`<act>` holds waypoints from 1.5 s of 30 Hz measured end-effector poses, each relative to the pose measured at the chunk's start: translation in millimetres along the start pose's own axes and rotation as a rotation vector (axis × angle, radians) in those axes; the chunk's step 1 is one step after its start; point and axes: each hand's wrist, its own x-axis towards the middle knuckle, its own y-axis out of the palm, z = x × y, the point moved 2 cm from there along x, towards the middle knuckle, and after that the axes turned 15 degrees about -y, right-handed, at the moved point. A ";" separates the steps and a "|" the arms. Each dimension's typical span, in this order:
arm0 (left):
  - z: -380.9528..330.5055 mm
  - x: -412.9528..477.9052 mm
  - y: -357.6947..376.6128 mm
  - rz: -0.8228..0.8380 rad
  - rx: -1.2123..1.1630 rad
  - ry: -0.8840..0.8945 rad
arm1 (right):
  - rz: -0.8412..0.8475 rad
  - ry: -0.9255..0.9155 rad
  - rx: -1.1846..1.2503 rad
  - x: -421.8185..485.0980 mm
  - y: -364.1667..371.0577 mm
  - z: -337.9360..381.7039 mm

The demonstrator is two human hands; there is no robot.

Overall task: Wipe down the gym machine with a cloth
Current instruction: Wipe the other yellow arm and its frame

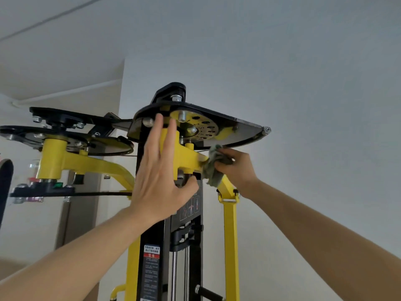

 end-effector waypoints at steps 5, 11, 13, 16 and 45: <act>20.9 -8.6 8.0 0.196 0.175 0.067 | 0.102 -0.361 -0.163 -5.0 38.2 19.9; 22.8 -9.0 3.5 0.177 0.297 0.080 | 0.157 -0.412 -0.269 4.9 32.2 -10.4; 21.7 -10.2 4.1 0.162 0.332 0.095 | 0.170 -0.370 -0.306 7.8 28.9 -26.2; 20.3 -10.9 4.3 0.136 0.394 0.128 | 0.166 -0.317 -0.321 9.1 24.3 -48.2; 2.0 -14.1 -5.6 0.193 0.624 0.071 | 0.158 -0.594 -0.130 14.2 29.2 -58.5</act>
